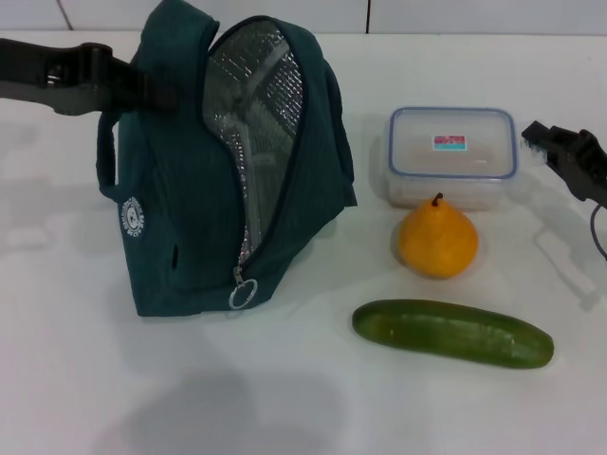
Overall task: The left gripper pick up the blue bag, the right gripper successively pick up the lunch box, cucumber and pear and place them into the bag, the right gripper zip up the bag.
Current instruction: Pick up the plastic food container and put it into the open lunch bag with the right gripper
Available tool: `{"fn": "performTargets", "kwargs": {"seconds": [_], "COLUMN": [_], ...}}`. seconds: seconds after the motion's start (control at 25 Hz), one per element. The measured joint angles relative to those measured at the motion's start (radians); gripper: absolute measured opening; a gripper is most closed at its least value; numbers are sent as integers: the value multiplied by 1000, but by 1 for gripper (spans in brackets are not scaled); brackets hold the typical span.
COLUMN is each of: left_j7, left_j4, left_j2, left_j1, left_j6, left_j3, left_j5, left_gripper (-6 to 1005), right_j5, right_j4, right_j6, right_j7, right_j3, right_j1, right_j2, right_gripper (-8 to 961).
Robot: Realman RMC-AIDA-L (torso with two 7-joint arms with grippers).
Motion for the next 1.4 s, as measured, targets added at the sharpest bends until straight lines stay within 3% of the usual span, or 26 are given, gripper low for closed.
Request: {"fn": "performTargets", "kwargs": {"seconds": [0.8, 1.4], "left_j7": [-7, -9], "left_j4": [0, 0], "left_j2": [-2, -3], "left_j1": [-4, -17], "left_j6": [0, 0], "left_j3": [0, 5], "left_j5": [0, 0], "left_gripper": [42, 42], "right_j5": [139, 234], "right_j4": [-12, -15], "right_j6": [-245, -420], "right_j7": [-80, -1], "right_j3": [11, 12], "right_j1": [-55, -39], "right_j2": [0, 0], "right_gripper": [90, 89]}}
